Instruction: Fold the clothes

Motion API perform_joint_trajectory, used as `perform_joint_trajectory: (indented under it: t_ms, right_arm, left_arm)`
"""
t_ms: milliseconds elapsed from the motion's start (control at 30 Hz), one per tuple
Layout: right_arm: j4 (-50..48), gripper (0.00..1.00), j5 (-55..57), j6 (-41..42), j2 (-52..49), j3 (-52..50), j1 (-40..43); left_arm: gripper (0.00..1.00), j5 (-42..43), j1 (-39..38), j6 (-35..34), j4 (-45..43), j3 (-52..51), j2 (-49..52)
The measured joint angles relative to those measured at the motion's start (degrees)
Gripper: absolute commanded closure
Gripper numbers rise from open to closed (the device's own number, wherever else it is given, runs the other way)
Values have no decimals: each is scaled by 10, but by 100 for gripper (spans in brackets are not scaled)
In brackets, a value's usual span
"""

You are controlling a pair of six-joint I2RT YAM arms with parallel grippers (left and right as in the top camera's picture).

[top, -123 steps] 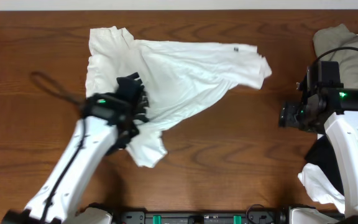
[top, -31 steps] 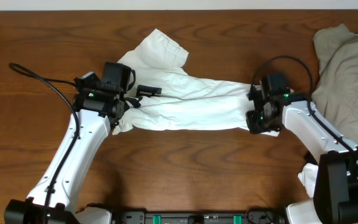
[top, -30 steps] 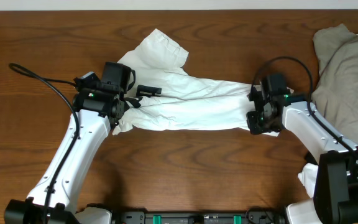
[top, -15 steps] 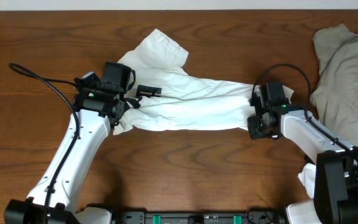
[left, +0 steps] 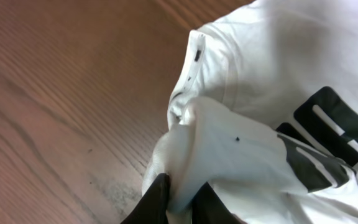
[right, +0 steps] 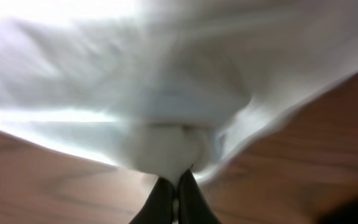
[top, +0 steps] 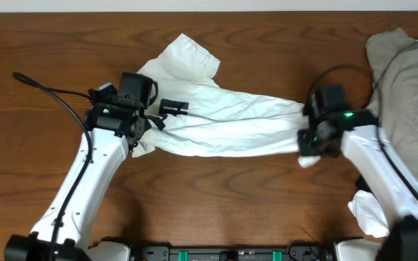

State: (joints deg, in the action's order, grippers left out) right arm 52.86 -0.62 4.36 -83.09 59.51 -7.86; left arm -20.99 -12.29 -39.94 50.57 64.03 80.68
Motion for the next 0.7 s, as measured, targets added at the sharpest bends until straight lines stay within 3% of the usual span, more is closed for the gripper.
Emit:
perform_joint_trajectory:
  t_ms: [133,267,500,700]
  right_arm:
    - [17,96,0,0,64,73,38]
    - [22,98,-7,-2,69,83,82]
    - [12,98,-24,-24,-52,73,103]
    - [-64,99,-26,-32,-139,69,103]
  left_arm:
    - [86,0,11,10,0,0,-37]
    - [86,0,17,12,-6,0,-78]
    - [85,0,17,12,-12,0,-83]
    - [83,0,17,12,-52,0,-69]
